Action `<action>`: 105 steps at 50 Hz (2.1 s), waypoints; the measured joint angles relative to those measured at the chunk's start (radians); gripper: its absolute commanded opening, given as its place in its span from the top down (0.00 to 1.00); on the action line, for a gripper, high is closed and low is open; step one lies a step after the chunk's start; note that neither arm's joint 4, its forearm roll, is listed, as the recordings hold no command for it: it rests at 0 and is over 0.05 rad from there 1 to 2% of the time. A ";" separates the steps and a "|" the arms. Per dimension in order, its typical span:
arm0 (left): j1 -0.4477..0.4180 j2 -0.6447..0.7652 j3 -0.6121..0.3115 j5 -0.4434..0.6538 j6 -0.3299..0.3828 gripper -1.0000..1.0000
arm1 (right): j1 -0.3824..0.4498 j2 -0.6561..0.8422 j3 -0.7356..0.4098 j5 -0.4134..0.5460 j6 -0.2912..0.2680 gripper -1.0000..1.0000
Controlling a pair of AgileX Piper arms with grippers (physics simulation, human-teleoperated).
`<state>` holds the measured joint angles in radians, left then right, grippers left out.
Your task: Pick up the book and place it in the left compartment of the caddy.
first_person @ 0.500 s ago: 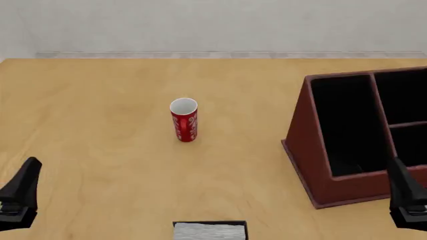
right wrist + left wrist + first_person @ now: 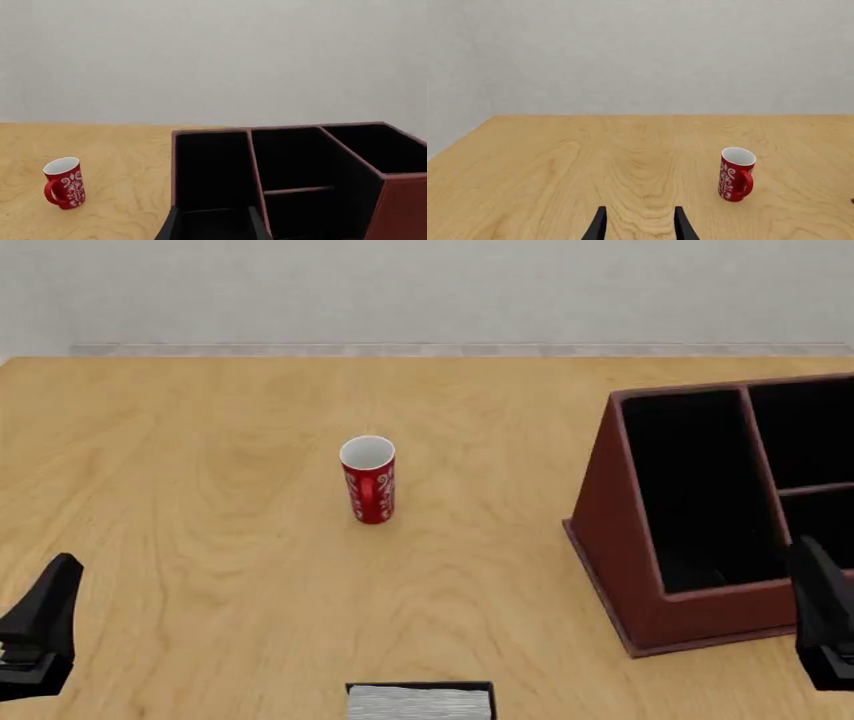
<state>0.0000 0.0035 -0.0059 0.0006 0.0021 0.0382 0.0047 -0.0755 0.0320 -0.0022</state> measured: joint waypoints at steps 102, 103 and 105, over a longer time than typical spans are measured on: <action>0.000 -0.001 -0.004 0.004 0.000 0.00 | 1.080 0.963 -0.907 0.546 0.065 0.00; 0.000 -0.001 -0.004 0.004 0.000 0.00 | 1.086 0.967 -0.908 0.547 0.068 0.00; 0.000 -0.001 -0.004 0.004 0.000 0.00 | 1.096 0.974 -0.908 0.548 0.074 0.00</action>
<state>-0.0001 0.0028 -0.0100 0.0047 0.0023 1.1346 0.9789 -0.9836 0.5799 0.0719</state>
